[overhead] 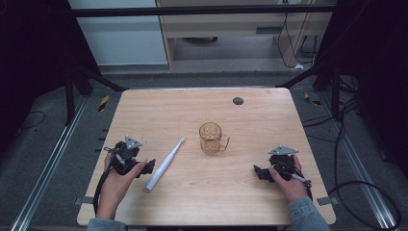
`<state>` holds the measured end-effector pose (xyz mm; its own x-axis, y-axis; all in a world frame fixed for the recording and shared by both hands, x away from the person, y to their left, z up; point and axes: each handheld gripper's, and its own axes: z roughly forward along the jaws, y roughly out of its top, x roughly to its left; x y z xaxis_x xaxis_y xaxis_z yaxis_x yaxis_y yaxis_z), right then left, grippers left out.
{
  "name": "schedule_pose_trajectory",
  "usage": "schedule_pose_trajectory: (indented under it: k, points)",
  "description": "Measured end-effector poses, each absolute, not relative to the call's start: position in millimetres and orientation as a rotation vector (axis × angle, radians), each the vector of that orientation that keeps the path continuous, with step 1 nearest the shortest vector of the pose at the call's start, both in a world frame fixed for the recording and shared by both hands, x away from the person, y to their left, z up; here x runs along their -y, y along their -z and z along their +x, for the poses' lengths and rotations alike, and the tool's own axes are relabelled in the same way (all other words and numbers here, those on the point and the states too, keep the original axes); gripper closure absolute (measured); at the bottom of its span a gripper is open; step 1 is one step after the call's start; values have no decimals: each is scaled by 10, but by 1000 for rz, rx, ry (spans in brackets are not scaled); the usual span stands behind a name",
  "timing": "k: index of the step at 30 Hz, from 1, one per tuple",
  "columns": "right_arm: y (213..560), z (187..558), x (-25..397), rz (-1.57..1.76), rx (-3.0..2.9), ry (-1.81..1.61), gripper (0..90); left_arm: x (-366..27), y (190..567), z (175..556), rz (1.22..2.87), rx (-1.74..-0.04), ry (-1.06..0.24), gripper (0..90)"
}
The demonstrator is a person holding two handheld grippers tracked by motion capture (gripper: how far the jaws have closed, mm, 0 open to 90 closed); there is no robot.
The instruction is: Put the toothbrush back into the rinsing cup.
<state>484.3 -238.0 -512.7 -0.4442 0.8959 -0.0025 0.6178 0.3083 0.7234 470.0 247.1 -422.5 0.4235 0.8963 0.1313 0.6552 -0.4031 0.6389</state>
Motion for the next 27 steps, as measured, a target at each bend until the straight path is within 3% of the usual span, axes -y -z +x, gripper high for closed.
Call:
schedule_pose_trajectory:
  k: [18, 27]
  points:
    - [5127, 4843, 2376, 1355, -2171, -928, 4, -2062, 4151, 4780, 2244, -1231, -641, 105]
    - [5127, 4842, 2376, 1354, -2171, -928, 4, -1872, 4161, 4986, 2254, -1241, -560, 100]
